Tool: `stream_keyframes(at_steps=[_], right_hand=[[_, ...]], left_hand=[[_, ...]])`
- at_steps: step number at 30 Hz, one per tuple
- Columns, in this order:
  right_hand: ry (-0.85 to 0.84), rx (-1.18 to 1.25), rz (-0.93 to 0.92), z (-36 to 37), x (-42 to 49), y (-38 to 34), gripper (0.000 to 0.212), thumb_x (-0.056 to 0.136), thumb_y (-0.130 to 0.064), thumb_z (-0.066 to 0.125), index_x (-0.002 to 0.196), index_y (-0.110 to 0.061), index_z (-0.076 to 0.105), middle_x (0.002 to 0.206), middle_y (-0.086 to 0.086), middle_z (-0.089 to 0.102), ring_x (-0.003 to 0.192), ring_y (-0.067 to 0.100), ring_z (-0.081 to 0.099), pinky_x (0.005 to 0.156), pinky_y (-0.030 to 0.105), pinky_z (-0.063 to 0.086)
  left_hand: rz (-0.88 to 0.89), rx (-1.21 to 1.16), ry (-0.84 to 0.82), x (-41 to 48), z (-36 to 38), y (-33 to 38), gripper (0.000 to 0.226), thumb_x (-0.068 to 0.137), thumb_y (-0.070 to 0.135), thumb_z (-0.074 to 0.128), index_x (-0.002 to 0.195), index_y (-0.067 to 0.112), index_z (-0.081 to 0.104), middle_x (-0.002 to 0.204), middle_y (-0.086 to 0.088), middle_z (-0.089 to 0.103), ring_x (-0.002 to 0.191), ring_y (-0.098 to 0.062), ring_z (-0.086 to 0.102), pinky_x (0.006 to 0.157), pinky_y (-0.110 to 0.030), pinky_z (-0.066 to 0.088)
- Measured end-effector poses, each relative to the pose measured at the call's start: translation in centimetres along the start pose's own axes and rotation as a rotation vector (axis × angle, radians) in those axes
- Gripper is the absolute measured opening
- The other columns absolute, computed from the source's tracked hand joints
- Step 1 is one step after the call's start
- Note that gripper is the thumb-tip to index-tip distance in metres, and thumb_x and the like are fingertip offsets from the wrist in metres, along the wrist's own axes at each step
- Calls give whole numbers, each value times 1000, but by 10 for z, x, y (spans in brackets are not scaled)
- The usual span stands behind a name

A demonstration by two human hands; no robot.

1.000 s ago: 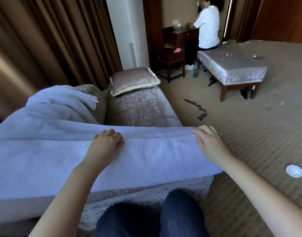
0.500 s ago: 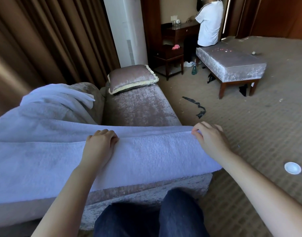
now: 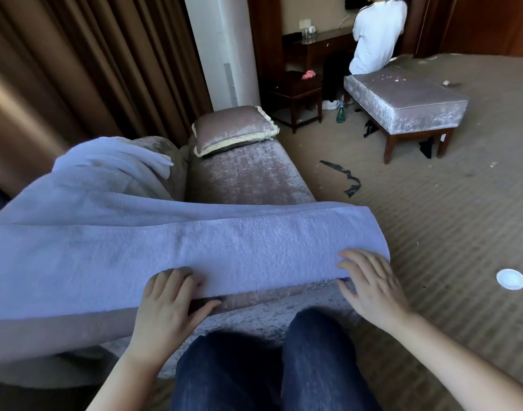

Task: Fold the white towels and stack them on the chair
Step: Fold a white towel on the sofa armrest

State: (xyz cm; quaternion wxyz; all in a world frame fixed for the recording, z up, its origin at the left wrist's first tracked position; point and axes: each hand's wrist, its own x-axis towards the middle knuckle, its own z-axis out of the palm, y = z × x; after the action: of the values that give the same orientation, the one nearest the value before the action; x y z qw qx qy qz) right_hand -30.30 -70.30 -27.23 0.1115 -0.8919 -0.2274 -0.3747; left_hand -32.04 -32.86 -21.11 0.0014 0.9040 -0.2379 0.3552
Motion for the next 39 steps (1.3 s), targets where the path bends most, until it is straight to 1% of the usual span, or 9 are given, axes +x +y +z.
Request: stream_keyframes(at_steps=[3,7,10,15,17,23,32,35,39], right_hand=[[51,-11,63,-2,3,-1,28,79,-13,57,106,-14,53,119,2,53,105,24,54,94,36,40],[38,-29,235,-11,4,9,64,50,13,76,108,-9,56,114,4,53,104,26,49,89,36,37],[42,-48,279,-20,4,18,60,48,18,74,103,-5,63,107,7,60,100,26,50,85,36,38],[95,-68,282,-26,-6,25,22,77,-2,56,94,-2,69,98,10,67,98,23,51,85,34,38],[108,-50,271,-28,-10,23,32,82,-13,42,91,-3,70,94,9,68,96,21,51,83,33,38],[62,-44,270,-36,-16,17,40,78,-16,35,93,-6,71,96,4,70,99,17,52,86,32,36],[172,10,187,-27,63,11,30,86,-15,42,91,-8,71,92,3,69,89,22,59,78,32,39],[187,21,146,-10,101,13,27,85,-13,44,91,-9,70,94,2,68,90,20,56,79,31,37],[181,40,99,17,151,20,26,85,-10,44,88,-9,69,92,1,67,86,21,58,78,31,37]], left_hand=[[-22,21,6,-10,-2,-9,30,88,36,55,99,9,52,103,-12,57,89,-33,52,78,-40,41],[-106,47,17,-19,-11,-25,22,82,19,43,100,8,49,102,-16,56,88,-37,51,75,-41,40],[-214,85,-45,-28,-22,-44,32,76,20,39,99,3,52,103,-19,56,89,-39,49,73,-46,44],[-282,65,-77,-33,-37,-68,35,79,21,41,99,3,62,100,-13,62,92,-35,52,67,-47,48],[-255,67,-74,-36,-40,-69,33,82,20,41,97,3,65,96,-11,63,89,-33,54,64,-45,47],[-234,51,-99,-42,-52,-64,37,79,28,41,95,8,69,93,-4,64,87,-28,55,66,-43,44],[-173,28,-77,77,-46,-48,30,85,23,43,87,8,68,83,-7,67,77,-33,60,62,-39,44],[-123,67,-118,127,-15,-46,8,78,10,66,86,9,67,79,-7,64,74,-33,59,61,-40,45],[-1,191,-269,179,37,-52,26,60,8,84,78,13,66,70,-3,60,68,-29,57,56,-34,43]])
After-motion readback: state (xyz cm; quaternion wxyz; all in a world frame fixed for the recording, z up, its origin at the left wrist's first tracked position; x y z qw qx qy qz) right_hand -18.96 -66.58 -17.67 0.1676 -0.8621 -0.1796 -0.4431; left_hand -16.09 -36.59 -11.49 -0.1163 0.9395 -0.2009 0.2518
